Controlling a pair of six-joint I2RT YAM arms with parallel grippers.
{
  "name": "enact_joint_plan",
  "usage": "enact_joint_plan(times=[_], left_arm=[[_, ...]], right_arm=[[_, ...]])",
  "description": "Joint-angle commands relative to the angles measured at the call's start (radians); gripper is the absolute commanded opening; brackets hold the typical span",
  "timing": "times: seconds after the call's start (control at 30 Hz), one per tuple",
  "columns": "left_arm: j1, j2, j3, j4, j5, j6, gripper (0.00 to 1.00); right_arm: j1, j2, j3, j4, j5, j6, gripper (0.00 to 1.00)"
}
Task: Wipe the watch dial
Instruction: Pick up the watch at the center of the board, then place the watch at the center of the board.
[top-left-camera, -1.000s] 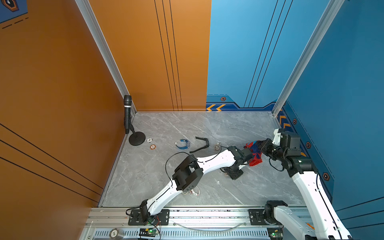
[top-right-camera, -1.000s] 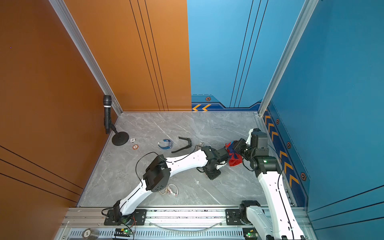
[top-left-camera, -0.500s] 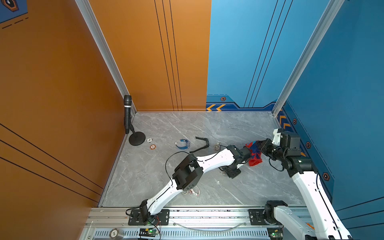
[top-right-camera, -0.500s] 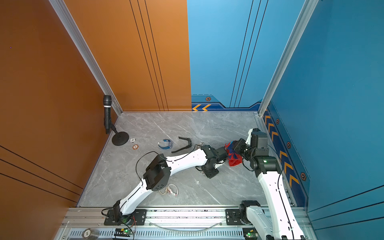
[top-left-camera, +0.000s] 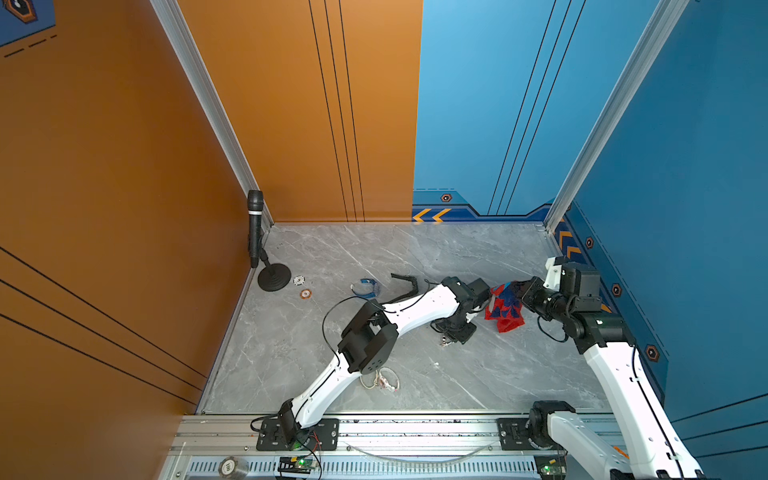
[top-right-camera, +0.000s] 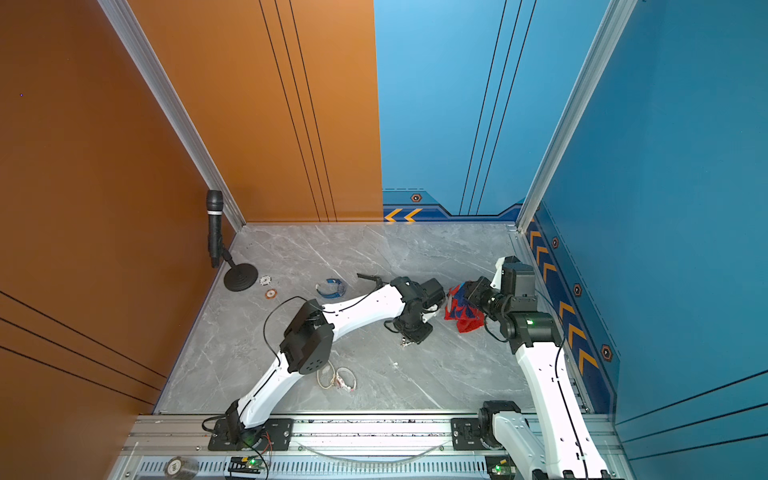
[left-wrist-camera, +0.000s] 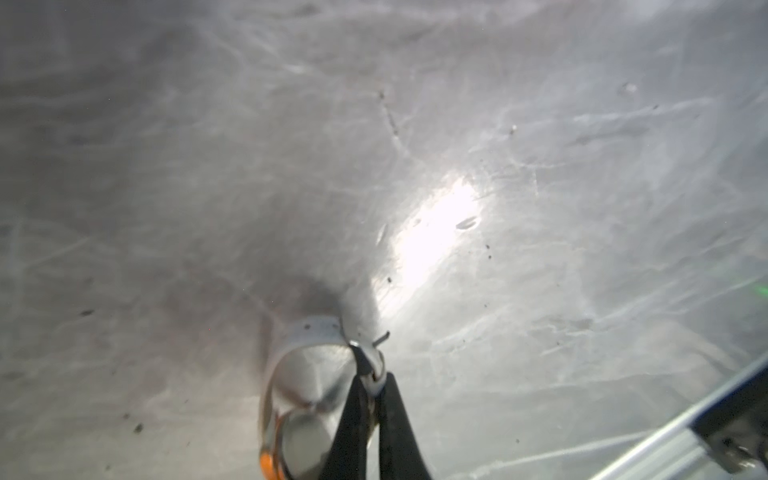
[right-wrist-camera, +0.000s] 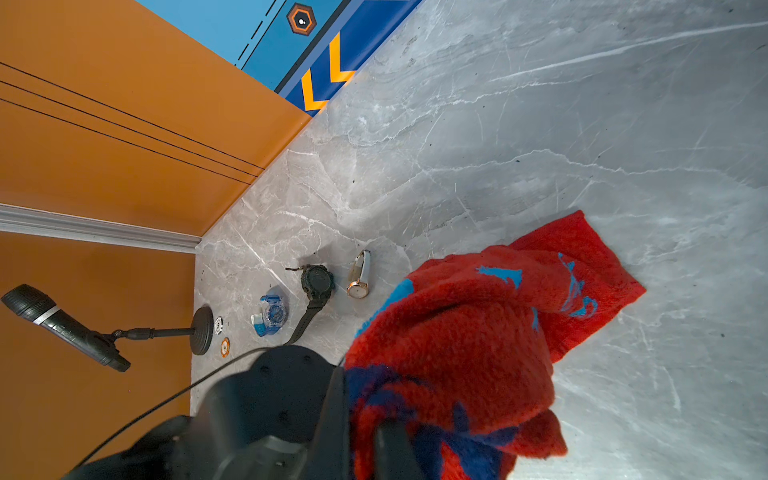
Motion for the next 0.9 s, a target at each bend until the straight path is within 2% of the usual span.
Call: enact_joint_plan(times=[0.0,0.13,0.4,0.47,0.73,0.87], left_arm=[[0.069,-0.154,-0.128,0.107,0.127,-0.192,0.05],[0.132,-0.264,-0.31,0.244,0.168,-0.35,0.06],[0.193,-0.361,-0.517,0.28,-0.058,-0.425,0.08],[0.202,-0.359,-0.553,0.308,-0.062,-0.441,0.08],[0.188,-0.29,-0.547,0.29,-0.122,-0.393,0.09],[0.172,-0.259,-0.508,0.233,-0.145,-0.34,0.24]], right_arm=[[0.016,0.017,0.013,0.033,-0.022,0.001,0.0],[0.04,0.039,0.02,0.03,-0.023,-0.006,0.0],[0.085,0.087,0.051,0.02,-0.022,-0.032,0.0],[0.093,0.096,0.056,0.023,-0.02,-0.034,0.0],[0.106,0.109,0.059,0.028,-0.022,-0.039,0.0],[0.106,0.108,0.05,0.034,-0.022,-0.038,0.0]])
